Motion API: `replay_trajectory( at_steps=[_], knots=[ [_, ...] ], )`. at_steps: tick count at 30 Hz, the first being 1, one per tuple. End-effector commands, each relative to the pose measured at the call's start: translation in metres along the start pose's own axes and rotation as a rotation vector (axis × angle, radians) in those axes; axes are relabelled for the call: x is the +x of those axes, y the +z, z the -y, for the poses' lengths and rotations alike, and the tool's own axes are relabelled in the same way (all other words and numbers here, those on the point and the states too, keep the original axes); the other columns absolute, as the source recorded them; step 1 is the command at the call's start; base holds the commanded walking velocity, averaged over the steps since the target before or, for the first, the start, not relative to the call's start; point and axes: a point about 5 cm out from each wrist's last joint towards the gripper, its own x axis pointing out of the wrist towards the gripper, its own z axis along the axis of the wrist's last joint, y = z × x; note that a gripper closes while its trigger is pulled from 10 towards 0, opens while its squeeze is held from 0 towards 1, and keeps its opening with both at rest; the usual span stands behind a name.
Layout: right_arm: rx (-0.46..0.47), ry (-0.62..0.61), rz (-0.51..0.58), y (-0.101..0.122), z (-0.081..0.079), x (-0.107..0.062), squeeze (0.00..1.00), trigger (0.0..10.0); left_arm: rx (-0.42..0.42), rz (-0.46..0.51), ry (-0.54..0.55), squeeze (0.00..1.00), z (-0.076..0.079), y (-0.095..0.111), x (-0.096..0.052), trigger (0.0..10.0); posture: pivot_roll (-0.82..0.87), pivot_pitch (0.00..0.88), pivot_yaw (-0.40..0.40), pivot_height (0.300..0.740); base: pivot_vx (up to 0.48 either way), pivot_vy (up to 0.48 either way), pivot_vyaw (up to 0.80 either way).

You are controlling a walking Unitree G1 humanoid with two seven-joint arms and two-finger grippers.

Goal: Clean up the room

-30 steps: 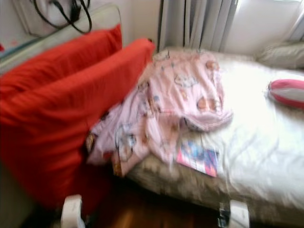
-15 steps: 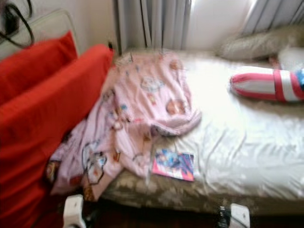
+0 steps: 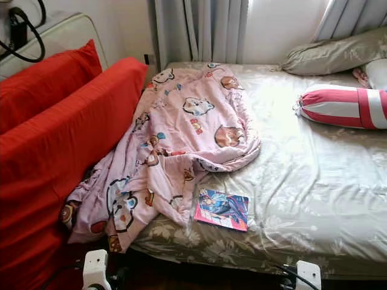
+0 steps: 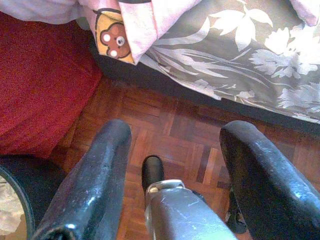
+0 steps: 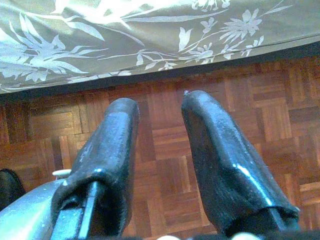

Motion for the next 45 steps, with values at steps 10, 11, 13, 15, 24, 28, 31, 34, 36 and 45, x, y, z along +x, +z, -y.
replay_trajectory(
  at_steps=[10, 11, 13, 15, 24, 28, 31, 34, 36, 45],
  knots=[
    [0.120, 0.209, 0.072, 0.021, -0.083, 0.008, 0.00, 10.0, 0.027, -0.077, -0.079, 0.00, -0.009, -0.024, -0.010, 10.0, 0.11, 0.000, -0.049, 0.740, 0.000, 0.000, 0.00],
    [0.058, 0.231, 0.078, 0.019, -0.084, 0.007, 0.00, 10.0, 0.036, -0.084, -0.079, 0.00, -0.009, -0.025, -0.010, 10.0, 0.11, 0.000, -0.051, 0.740, 0.000, 0.000, 0.00],
    [0.068, 0.234, 0.091, 0.018, -0.082, 0.007, 0.00, 10.0, 0.054, -0.088, -0.081, 0.00, -0.009, -0.025, -0.010, 10.0, 0.11, 0.000, -0.051, 0.740, 0.000, 0.000, 0.00],
    [0.097, 0.226, 0.068, 0.015, -0.078, 0.007, 0.00, 10.0, 0.060, -0.095, -0.082, 0.00, -0.009, -0.025, -0.010, 10.0, 0.11, 0.000, -0.049, 0.740, 0.000, 0.000, 0.00],
    [0.043, 0.314, 0.009, 0.001, -0.080, 0.003, 0.00, 10.0, 0.071, -0.149, -0.073, 0.00, -0.019, -0.033, -0.014, 10.0, 0.09, 0.000, -0.037, 0.740, 0.000, 0.000, 0.00],
    [0.089, 0.274, 0.008, 0.000, -0.074, 0.004, 0.00, 10.0, 0.042, -0.157, -0.064, 0.00, -0.022, -0.034, -0.015, 10.0, 0.09, 0.000, -0.032, 0.740, 0.000, 0.000, 0.00],
    [0.112, 0.256, -0.001, -0.002, -0.072, 0.004, 0.00, 10.0, 0.039, -0.164, -0.068, 0.00, -0.023, -0.034, -0.015, 10.0, 0.08, 0.000, -0.031, 0.740, 0.000, 0.000, 0.00],
    [0.119, 0.251, -0.006, -0.003, -0.072, 0.004, 0.00, 10.0, 0.070, -0.175, -0.079, 0.00, -0.023, -0.035, -0.015, 10.0, 0.08, 0.000, -0.032, 0.740, 0.000, 0.000, 0.00],
    [0.166, 0.192, -0.014, -0.002, -0.065, 0.005, 0.00, 10.0, 0.067, -0.178, -0.055, 0.00, -0.027, -0.035, -0.016, 10.0, 0.07, 0.000, -0.033, 0.740, 0.000, 0.000, 0.00],
    [0.156, 0.215, -0.003, 0.003, -0.071, 0.006, 0.00, 10.0, 0.043, -0.157, -0.044, 0.00, -0.027, -0.030, -0.014, 10.0, 0.09, 0.034, -0.048, 0.740, 0.000, 0.000, 0.00]
  ],
)
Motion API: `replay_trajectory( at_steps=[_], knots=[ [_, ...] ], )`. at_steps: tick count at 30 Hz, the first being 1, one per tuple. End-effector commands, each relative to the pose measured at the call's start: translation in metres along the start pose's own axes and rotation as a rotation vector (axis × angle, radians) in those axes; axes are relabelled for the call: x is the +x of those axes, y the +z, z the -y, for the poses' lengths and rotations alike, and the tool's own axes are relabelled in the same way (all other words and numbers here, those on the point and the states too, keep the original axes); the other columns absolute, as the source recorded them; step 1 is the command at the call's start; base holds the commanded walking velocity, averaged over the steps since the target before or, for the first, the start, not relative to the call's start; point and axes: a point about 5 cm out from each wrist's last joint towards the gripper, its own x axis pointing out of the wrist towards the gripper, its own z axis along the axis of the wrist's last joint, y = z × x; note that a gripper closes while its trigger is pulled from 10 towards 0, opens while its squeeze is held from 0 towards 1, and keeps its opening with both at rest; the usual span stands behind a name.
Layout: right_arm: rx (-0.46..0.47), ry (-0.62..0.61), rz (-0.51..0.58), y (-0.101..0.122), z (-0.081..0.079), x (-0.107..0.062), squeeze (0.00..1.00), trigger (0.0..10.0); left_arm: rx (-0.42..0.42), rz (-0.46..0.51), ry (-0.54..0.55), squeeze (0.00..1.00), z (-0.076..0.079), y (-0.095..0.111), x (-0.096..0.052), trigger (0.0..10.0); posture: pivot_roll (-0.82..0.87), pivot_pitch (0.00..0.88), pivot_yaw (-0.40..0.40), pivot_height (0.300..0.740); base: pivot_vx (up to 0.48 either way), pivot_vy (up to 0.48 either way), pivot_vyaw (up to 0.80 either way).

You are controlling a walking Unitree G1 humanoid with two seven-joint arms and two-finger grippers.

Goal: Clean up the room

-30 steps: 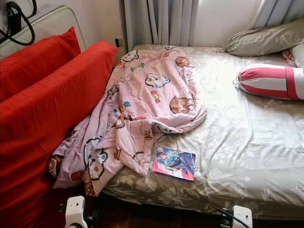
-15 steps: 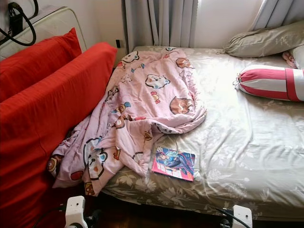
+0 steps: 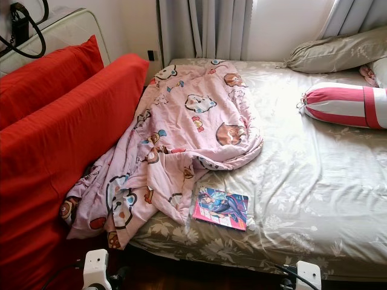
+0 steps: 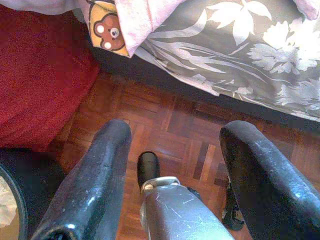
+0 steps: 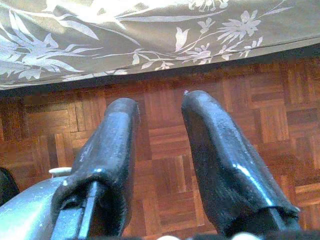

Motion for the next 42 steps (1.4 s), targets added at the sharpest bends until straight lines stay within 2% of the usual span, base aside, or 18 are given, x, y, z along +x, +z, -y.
replay_trajectory(
  at_steps=[1, 32, 33, 42],
  knots=[
    [0.156, 0.213, -0.004, 0.0026, -0.0712, 0.0057, 0.00, 10.0, 0.044, -0.159, -0.043, 0.00, -0.0271, -0.0310, -0.0143, 10.0, 0.09, 0.034, -0.048, 0.740, 0.000, 0.000, 0.00],
    [0.155, 0.207, -0.005, 0.0028, -0.0709, 0.0059, 0.00, 10.0, 0.042, -0.160, -0.043, 0.00, -0.0275, -0.0306, -0.0142, 10.0, 0.09, 0.042, -0.049, 0.740, 0.000, 0.000, 0.00],
    [0.141, 0.220, -0.011, 0.0005, -0.0729, 0.0052, 0.00, 10.0, 0.034, -0.135, -0.026, 0.00, -0.0307, -0.0266, -0.0137, 10.0, 0.10, 0.066, -0.048, 0.740, 0.000, 0.000, 0.00],
    [0.127, 0.234, -0.013, -0.0007, -0.0751, 0.0047, 0.00, 10.0, 0.029, -0.110, -0.014, 0.00, -0.0337, -0.0224, -0.0132, 10.0, 0.10, 0.066, -0.049, 0.740, 0.000, 0.000, 0.00]
  ],
)
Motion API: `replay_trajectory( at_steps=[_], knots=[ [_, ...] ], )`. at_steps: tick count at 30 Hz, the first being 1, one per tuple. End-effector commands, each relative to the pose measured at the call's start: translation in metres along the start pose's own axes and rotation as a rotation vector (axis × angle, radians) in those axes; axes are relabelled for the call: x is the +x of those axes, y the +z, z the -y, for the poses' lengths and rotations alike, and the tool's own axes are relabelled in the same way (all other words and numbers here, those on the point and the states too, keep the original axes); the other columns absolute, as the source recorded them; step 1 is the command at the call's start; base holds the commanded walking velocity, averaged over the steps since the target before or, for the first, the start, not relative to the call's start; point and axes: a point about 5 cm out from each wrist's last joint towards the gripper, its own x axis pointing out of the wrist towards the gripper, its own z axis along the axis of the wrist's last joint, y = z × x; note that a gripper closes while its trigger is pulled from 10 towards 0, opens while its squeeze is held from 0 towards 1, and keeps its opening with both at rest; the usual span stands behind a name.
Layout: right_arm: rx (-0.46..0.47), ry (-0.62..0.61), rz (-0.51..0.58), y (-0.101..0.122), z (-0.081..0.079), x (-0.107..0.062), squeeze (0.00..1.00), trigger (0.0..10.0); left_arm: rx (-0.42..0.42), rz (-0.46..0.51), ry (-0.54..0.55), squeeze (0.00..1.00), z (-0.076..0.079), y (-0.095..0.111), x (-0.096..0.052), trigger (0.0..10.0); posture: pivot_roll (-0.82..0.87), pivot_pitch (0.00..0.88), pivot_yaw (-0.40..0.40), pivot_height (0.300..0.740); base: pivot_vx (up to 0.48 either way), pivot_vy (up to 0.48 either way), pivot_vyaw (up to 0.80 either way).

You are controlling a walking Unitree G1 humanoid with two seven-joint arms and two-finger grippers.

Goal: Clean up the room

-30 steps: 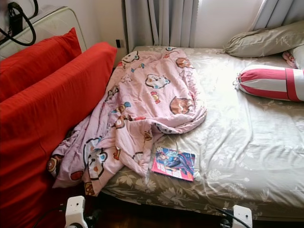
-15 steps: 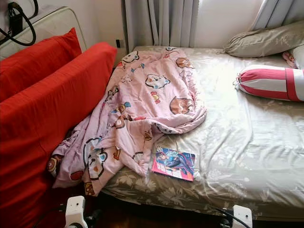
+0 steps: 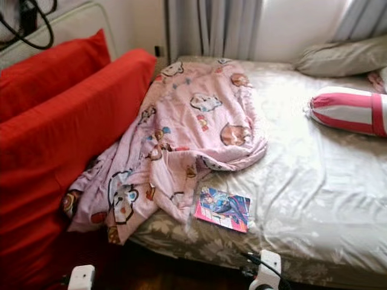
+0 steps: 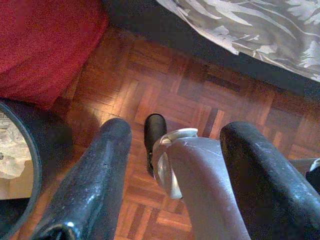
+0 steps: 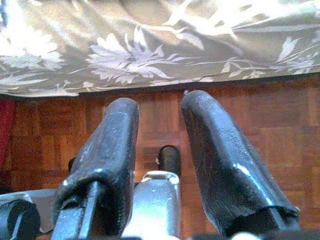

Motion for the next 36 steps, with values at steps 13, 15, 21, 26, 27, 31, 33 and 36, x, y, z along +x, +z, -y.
replay_trajectory(
  at_steps=[13, 15, 21, 26, 27, 31, 33, 36],
  knots=[
    [0.019, -0.005, 0.019, 0.000, 0.000, -0.001, 0.00, 10.0, -0.026, 0.044, -0.035, 0.00, 0.005, 0.004, 0.001, 10.0, 0.10, 0.069, -0.050, 0.740, 0.000, 0.000, 0.00],
    [0.000, -0.008, 0.026, 0.001, 0.000, 0.000, 0.00, 10.0, -0.026, 0.048, -0.037, 0.00, 0.005, 0.004, 0.001, 10.0, 0.10, 0.068, -0.051, 0.740, 0.000, 0.000, 0.00],
    [-0.010, -0.024, 0.172, 0.025, 0.004, 0.000, 0.00, 10.0, -0.005, 0.159, -0.084, 0.00, 0.015, 0.024, 0.004, 10.0, 0.10, 0.069, -0.053, 0.740, 0.000, 0.000, 0.00],
    [-0.023, -0.085, 0.293, 0.042, 0.016, -0.005, 0.00, 10.0, 0.014, 0.310, -0.126, 0.00, 0.023, 0.054, 0.005, 10.0, 0.09, 0.069, -0.056, 0.740, 0.000, 0.000, 0.00],
    [-0.037, -0.085, 0.318, 0.044, 0.017, -0.006, 0.00, 10.0, 0.017, 0.339, -0.133, 0.00, 0.024, 0.058, 0.005, 10.0, 0.09, 0.067, -0.055, 0.740, 0.000, 0.000, 0.00],
    [-0.059, -0.092, 0.440, 0.054, 0.023, -0.015, 0.00, 10.0, 0.048, 0.499, -0.163, 0.00, 0.026, 0.080, -0.001, 10.0, 0.09, 0.061, -0.054, 0.740, 0.000, 0.000, 0.00],
    [-0.097, -0.084, 0.511, 0.058, 0.023, -0.021, 0.00, 10.0, 0.073, 0.591, -0.185, 0.00, 0.027, 0.091, -0.007, 10.0, 0.08, 0.049, -0.046, 0.740, 0.000, 0.000, 0.00],
    [-0.135, -0.052, 0.565, 0.060, 0.019, -0.026, 0.00, 10.0, 0.086, 0.668, -0.210, 0.00, 0.028, 0.099, -0.015, 10.0, 0.08, 0.034, -0.039, 0.740, 0.000, 0.000, 0.00]
  ],
)
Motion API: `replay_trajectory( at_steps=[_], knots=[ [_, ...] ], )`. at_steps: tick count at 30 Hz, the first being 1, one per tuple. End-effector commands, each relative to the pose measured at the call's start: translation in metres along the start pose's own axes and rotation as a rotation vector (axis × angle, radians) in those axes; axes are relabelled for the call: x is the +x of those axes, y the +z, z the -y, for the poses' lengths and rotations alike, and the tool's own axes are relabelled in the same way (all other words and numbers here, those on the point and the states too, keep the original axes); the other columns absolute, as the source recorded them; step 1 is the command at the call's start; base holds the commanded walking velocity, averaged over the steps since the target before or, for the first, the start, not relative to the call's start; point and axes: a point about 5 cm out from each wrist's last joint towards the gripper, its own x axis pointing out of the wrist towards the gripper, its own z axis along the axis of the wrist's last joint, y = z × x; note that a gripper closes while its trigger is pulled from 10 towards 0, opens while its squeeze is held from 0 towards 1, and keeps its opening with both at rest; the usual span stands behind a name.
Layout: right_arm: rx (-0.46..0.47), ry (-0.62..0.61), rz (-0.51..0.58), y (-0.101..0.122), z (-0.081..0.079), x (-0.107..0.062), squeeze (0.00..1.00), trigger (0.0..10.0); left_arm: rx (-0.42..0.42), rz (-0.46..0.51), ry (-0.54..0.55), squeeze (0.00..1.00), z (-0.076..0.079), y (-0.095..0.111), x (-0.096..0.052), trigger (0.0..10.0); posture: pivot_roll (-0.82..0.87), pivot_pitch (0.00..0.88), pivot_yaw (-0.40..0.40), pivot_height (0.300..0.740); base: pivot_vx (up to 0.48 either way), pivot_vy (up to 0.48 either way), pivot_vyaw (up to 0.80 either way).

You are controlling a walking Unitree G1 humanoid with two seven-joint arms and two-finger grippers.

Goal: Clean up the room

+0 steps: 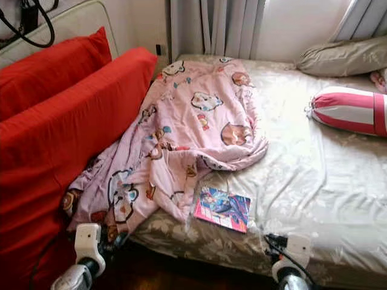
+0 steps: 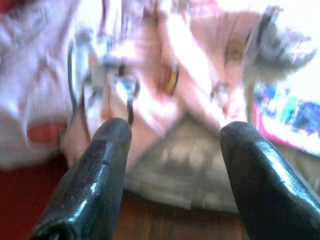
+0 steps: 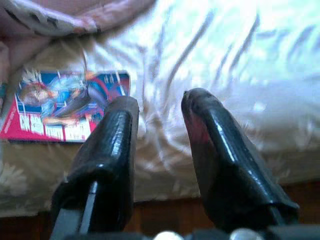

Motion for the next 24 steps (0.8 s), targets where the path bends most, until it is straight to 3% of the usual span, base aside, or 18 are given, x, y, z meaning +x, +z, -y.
replay_trajectory(
  at_steps=[1, 6, 10, 13, 17, 22, 24],
  knots=[
    [-0.011, 0.028, 0.043, 0.004, -0.004, -0.002, 0.00, 10.0, 0.003, 0.038, -0.020, 0.00, 0.001, 0.004, -0.002, 10.0, 0.08, 0.034, -0.039, 0.740, 0.000, 0.000, 0.00],
    [-0.051, 0.098, 0.147, 0.018, -0.011, -0.015, 0.00, 10.0, 0.051, 0.132, -0.063, 0.00, 0.001, 0.022, -0.013, 10.0, 0.06, 0.026, -0.036, 0.740, 0.000, 0.000, 0.00],
    [-0.049, 0.102, 0.160, 0.019, -0.011, -0.020, 0.00, 10.0, 0.056, 0.144, -0.068, 0.00, 0.002, 0.025, -0.017, 10.0, 0.05, 0.036, -0.031, 0.740, 0.000, 0.000, 0.00],
    [-0.023, 0.130, 0.127, 0.011, -0.011, -0.035, 0.00, 10.0, 0.024, 0.148, -0.065, 0.00, 0.003, 0.028, -0.025, 10.0, 0.04, 0.064, -0.033, 0.740, 0.000, 0.000, 0.00],
    [-0.002, 0.039, -0.024, -0.018, -0.002, -0.032, 0.00, 10.0, -0.010, -0.003, -0.043, 0.00, 0.003, -0.002, -0.026, 10.0, 0.05, 0.083, -0.036, 0.740, 0.000, 0.000, 0.00],
    [0.007, 0.079, -0.254, -0.049, -0.011, -0.032, 0.00, 10.0, -0.023, -0.248, -0.006, 0.00, 0.004, -0.040, -0.027, 10.0, 0.05, 0.084, -0.040, 0.740, 0.000, 0.000, 0.00],
    [0.008, 0.075, -0.282, -0.053, -0.011, -0.033, 0.00, 10.0, -0.024, -0.274, 0.000, 0.00, 0.004, -0.043, -0.028, 10.0, 0.04, 0.080, -0.041, 0.740, 0.000, 0.000, 0.00]
  ],
)
